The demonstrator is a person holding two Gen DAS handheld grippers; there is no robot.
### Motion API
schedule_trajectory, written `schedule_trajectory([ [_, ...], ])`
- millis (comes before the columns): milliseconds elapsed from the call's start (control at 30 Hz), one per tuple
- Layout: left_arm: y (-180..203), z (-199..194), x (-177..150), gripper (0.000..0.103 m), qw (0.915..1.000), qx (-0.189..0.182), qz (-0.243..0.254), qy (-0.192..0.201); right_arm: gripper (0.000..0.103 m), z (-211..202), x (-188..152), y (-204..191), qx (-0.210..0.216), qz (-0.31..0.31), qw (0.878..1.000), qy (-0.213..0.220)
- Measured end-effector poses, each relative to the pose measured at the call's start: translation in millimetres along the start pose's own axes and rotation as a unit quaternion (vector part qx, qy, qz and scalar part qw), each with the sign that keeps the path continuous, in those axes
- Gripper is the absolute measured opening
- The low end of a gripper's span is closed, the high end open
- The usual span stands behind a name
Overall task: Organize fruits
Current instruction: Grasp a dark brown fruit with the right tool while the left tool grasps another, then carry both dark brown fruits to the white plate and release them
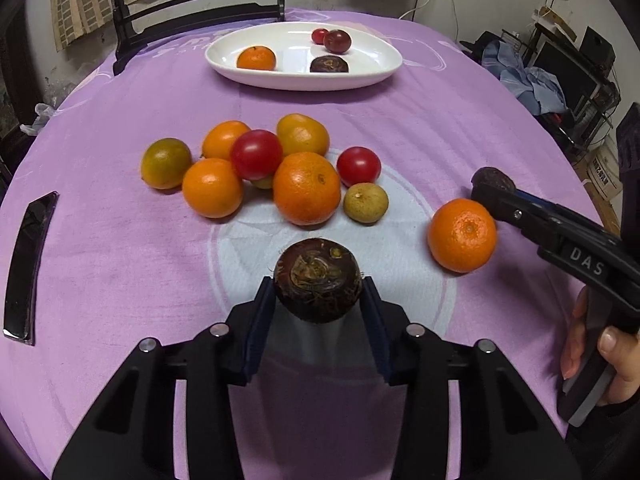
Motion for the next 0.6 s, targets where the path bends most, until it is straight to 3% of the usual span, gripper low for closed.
schedule_trajectory([
  [400,-31,-27,8,0.043,0.9997,-0.002,-0.008,0.025,0.047,-3,4,0,-0.014,0.007,1.0,0.003],
  [600,-41,-31,31,0.043,0.9994,-0.021,-0.007,0.026,0.047,-12,14,-14,-0.006,-0.013,1.0,0.005],
])
Point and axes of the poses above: each gripper's, at about its wrist camera, not at the fingertips, and z roughly the way its jaws point, y to its right, x to its top, the point moved 1 cm from there along z, roughly the way its jaws point, and after that the axes turned 2 degrees about -y, right-handed, at the moved point
